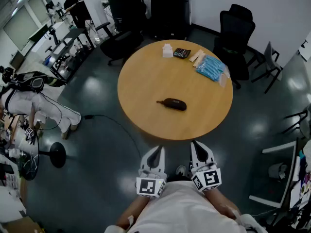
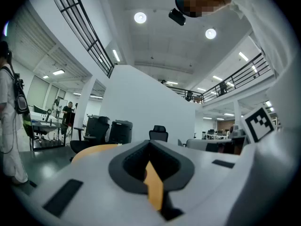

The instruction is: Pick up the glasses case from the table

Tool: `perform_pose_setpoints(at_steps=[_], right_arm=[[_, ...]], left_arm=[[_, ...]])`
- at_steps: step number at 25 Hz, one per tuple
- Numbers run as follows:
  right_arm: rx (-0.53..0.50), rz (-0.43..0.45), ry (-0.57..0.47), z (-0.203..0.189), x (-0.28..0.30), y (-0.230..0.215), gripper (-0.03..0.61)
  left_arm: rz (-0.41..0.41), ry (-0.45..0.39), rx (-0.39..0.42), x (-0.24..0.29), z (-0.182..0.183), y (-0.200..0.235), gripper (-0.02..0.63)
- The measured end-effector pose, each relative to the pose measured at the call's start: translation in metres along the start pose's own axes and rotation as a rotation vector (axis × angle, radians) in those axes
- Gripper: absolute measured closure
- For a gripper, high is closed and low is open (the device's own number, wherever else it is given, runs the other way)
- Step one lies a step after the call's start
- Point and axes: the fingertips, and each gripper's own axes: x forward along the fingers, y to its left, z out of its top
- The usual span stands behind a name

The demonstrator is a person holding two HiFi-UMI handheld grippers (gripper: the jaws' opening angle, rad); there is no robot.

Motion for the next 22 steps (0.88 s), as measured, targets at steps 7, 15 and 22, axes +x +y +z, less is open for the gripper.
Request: perform_pose_setpoints(at_steps=[7, 15, 22], right_arm=[[-0.001, 0.008, -0.008, 0.001, -0.006, -0.004, 0.563], [0.023, 0.025, -0.023, 0.002, -0.017, -0.014, 0.563], [0.049, 0.039, -0.014, -0.007, -0.018, -0.035, 0.563]], left_arm=[[0.004, 0.000, -0.008, 0.000, -0.003, -0.007, 0.609], [0.010, 0.014, -0.010, 0.000, -0.010, -0.022, 0.609], [0.035, 0.063, 0.020, 0.011, -0.029, -0.018, 0.609]])
